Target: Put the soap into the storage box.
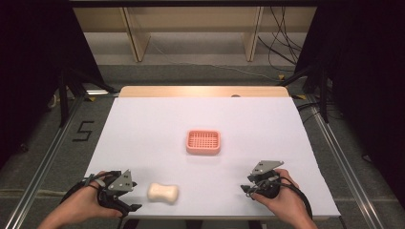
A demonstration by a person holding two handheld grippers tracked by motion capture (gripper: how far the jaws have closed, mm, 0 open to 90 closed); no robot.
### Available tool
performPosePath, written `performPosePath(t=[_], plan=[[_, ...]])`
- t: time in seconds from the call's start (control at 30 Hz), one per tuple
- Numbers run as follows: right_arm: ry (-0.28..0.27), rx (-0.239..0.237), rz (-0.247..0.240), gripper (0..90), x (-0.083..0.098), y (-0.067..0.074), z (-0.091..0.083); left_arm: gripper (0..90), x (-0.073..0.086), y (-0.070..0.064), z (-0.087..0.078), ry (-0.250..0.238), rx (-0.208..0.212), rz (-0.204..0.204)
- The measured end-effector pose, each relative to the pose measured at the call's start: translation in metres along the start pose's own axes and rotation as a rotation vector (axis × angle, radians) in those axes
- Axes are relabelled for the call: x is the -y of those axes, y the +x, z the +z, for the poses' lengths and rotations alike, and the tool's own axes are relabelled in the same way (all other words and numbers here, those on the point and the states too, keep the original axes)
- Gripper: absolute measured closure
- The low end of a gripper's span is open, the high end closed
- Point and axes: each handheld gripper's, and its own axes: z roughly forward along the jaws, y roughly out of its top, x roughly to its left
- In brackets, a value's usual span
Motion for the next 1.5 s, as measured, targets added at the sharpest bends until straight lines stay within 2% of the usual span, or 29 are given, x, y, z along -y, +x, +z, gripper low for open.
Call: performPosePath(t=[0.07, 0.13, 0.17, 0.2, 0.3, 0.33, 0.43, 0.57, 0.63, 0.67, 0.8, 0.83, 0.87, 0.9, 0.93, 1.0, 1.17, 1.23, 1.3, 1.43, 1.5], plan=[[-0.003, -0.001, -0.001, 55.1, 0.000, 0.000, 0.000, 28.8, -0.003, 0.001, 0.002, 0.015, -0.003, 0.032], [-0.004, 0.000, -0.001, 55.0, 0.000, 0.000, 0.000, 28.8, -0.005, 0.002, 0.002, 0.017, 0.001, 0.032], [-0.009, 0.001, 0.000, 55.0, 0.000, 0.000, 0.000, 28.6, -0.007, 0.004, 0.002, 0.046, 0.003, 0.063], [-0.011, 0.003, 0.002, 55.0, 0.000, 0.000, 0.000, 28.3, -0.010, 0.005, 0.003, 0.064, 0.007, 0.075], [-0.010, 0.001, 0.003, 55.0, 0.000, 0.000, -0.001, 27.6, -0.013, 0.005, 0.005, 0.074, 0.011, 0.075], [-0.014, 0.003, -0.001, 55.1, -0.001, 0.000, -0.001, 27.4, -0.017, 0.006, 0.007, 0.095, 0.016, 0.094], [-0.012, 0.002, 0.000, 55.0, -0.002, 0.001, -0.001, 27.3, -0.021, 0.006, 0.010, 0.113, 0.024, 0.103], [-0.011, -0.004, -0.010, 55.0, -0.002, 0.001, 0.000, 27.6, -0.029, 0.010, 0.012, 0.157, 0.036, 0.148], [-0.025, 0.000, -0.006, 55.0, -0.001, 0.001, 0.002, 27.9, -0.034, 0.010, 0.014, 0.175, 0.046, 0.153], [-0.006, -0.003, -0.003, 54.9, -0.002, 0.001, 0.000, 28.0, -0.037, 0.011, 0.016, 0.184, 0.051, 0.171], [-0.008, -0.005, -0.002, 54.7, -0.002, 0.001, 0.000, 28.2, -0.042, 0.010, 0.019, 0.191, 0.066, 0.167], [-0.002, -0.012, 0.021, 54.7, -0.002, 0.002, 0.000, 28.2, -0.044, 0.010, 0.020, 0.194, 0.066, 0.190], [0.000, -0.013, 0.024, 54.7, -0.002, 0.003, 0.000, 28.2, -0.045, 0.009, 0.021, 0.198, 0.065, 0.193], [-0.003, -0.009, 0.008, 54.7, -0.002, 0.001, 0.000, 28.2, -0.048, 0.009, 0.022, 0.201, 0.067, 0.209], [-0.003, -0.014, 0.012, 54.7, -0.002, 0.002, 0.001, 28.2, -0.049, 0.009, 0.023, 0.207, 0.070, 0.206], [-0.024, -0.006, 0.002, 54.6, -0.001, 0.002, 0.003, 28.2, -0.056, 0.010, 0.026, 0.223, 0.073, 0.246], [-0.023, -0.006, 0.000, 54.4, -0.001, 0.002, 0.003, 29.1, -0.063, 0.011, 0.030, 0.246, 0.081, 0.250], [-0.010, -0.009, -0.002, 54.2, -0.002, 0.001, 0.002, 29.4, -0.067, 0.012, 0.034, 0.256, 0.085, 0.268], [-0.008, -0.008, 0.000, 54.2, -0.002, 0.001, 0.002, 29.6, -0.068, 0.012, 0.035, 0.256, 0.090, 0.269], [-0.008, -0.011, 0.001, 54.1, -0.002, 0.001, 0.002, 30.1, -0.073, 0.010, 0.043, 0.271, 0.103, 0.311], [-0.028, -0.007, 0.004, 54.1, -0.001, 0.002, 0.004, 30.5, -0.074, 0.010, 0.045, 0.276, 0.109, 0.312]])
